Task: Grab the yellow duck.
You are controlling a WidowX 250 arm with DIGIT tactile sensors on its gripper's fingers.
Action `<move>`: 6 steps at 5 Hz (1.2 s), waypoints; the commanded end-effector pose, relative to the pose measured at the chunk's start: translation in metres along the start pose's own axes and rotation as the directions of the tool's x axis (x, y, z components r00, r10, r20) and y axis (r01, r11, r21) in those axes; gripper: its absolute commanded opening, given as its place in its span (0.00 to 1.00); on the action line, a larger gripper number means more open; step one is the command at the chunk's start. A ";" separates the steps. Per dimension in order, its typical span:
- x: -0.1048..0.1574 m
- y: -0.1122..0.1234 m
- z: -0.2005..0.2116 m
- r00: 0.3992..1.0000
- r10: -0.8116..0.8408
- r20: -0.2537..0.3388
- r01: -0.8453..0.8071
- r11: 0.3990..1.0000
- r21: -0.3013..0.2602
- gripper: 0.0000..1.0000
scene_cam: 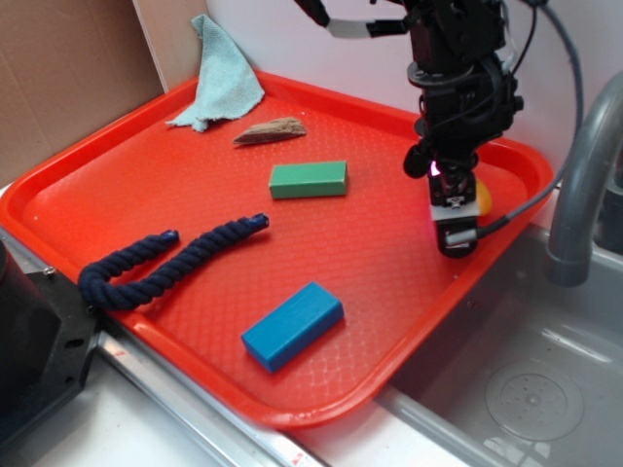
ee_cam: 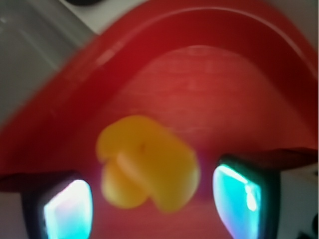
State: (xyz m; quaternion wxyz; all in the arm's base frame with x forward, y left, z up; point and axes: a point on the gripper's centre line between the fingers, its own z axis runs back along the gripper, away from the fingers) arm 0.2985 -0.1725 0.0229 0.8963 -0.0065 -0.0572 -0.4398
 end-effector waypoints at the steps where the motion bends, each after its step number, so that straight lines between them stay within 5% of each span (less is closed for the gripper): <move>1: 0.018 0.011 0.008 0.998 0.053 0.042 -0.056 0.997 0.051 0.00; 2: 0.008 0.009 0.014 0.993 0.105 0.052 -0.107 0.993 0.045 0.00; 4: -0.077 0.013 0.091 0.896 0.443 0.041 -0.444 0.886 0.131 0.00; 5: -0.109 0.017 0.127 0.797 0.604 0.012 -0.598 0.786 0.159 0.00; 6: -0.155 0.020 0.168 0.610 0.789 -0.073 -0.784 0.614 0.093 0.00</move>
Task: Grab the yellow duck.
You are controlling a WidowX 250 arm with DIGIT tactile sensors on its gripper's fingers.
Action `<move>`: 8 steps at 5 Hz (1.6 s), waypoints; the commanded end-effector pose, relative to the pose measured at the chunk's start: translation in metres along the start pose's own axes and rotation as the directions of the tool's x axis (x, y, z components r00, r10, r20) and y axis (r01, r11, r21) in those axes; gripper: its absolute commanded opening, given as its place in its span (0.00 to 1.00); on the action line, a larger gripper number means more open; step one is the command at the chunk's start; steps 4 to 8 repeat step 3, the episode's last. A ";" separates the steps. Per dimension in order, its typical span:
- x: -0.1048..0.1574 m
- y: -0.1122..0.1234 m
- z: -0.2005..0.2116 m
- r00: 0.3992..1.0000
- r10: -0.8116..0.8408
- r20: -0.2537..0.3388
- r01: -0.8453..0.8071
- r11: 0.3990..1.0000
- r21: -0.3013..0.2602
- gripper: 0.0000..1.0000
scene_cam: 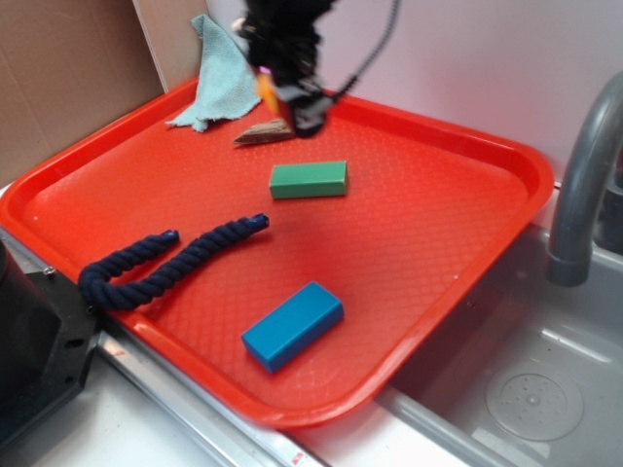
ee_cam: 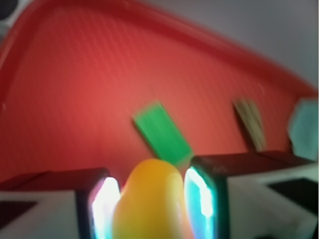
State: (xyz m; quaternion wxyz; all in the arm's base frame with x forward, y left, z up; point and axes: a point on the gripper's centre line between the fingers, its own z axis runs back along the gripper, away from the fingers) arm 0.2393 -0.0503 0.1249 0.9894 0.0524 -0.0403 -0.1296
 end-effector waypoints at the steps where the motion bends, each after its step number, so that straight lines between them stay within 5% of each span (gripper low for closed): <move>1: -0.064 0.035 0.071 0.914 0.401 -0.060 -0.403 0.914 -0.039 0.00; 2: -0.072 0.044 0.094 0.877 0.480 -0.012 -0.479 0.877 0.034 0.00; 3: -0.077 0.050 0.125 0.858 0.513 0.028 -0.513 0.859 -0.008 0.00; 8: -0.077 0.050 0.125 0.858 0.513 0.028 -0.513 0.859 -0.008 0.00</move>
